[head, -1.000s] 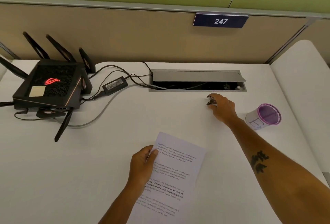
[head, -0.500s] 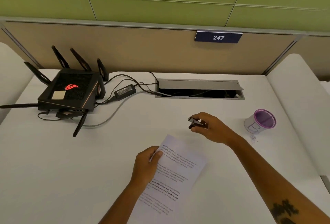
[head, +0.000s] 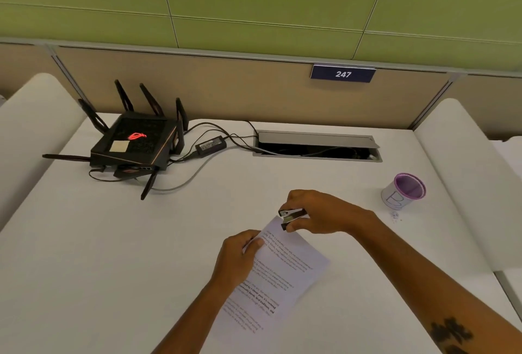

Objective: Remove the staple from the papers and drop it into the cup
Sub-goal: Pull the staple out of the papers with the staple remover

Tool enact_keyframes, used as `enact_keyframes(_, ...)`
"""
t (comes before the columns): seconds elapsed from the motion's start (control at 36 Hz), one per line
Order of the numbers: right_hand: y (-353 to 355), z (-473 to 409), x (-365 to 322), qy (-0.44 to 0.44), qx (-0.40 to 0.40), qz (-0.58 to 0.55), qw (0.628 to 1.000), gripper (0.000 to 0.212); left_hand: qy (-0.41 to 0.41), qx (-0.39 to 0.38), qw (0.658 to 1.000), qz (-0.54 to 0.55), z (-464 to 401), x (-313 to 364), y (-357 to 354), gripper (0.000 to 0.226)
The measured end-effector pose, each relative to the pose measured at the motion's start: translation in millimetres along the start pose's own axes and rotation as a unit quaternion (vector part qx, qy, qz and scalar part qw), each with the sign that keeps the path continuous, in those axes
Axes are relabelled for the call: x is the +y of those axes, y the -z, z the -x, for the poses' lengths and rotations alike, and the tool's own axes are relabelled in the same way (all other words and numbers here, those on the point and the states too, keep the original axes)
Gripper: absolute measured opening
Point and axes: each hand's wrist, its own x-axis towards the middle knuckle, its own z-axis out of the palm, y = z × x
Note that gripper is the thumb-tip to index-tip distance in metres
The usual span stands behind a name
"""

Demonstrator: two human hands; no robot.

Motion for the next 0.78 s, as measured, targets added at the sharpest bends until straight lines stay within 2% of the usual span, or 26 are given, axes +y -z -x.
enact_keyframes(0.5, -2, 8, -52, 0.015, -0.026, 0.088, 0.996, 0.044, -0.016, -0.022, 0.999, -0.026, 25, -8, 6, 0.011)
enact_keyframes(0.78, 1, 12, -70, 0.015, -0.026, 0.109, 0.994, 0.044, -0.026, -0.023, 0.999, -0.018, 32, -10, 10, 0.016)
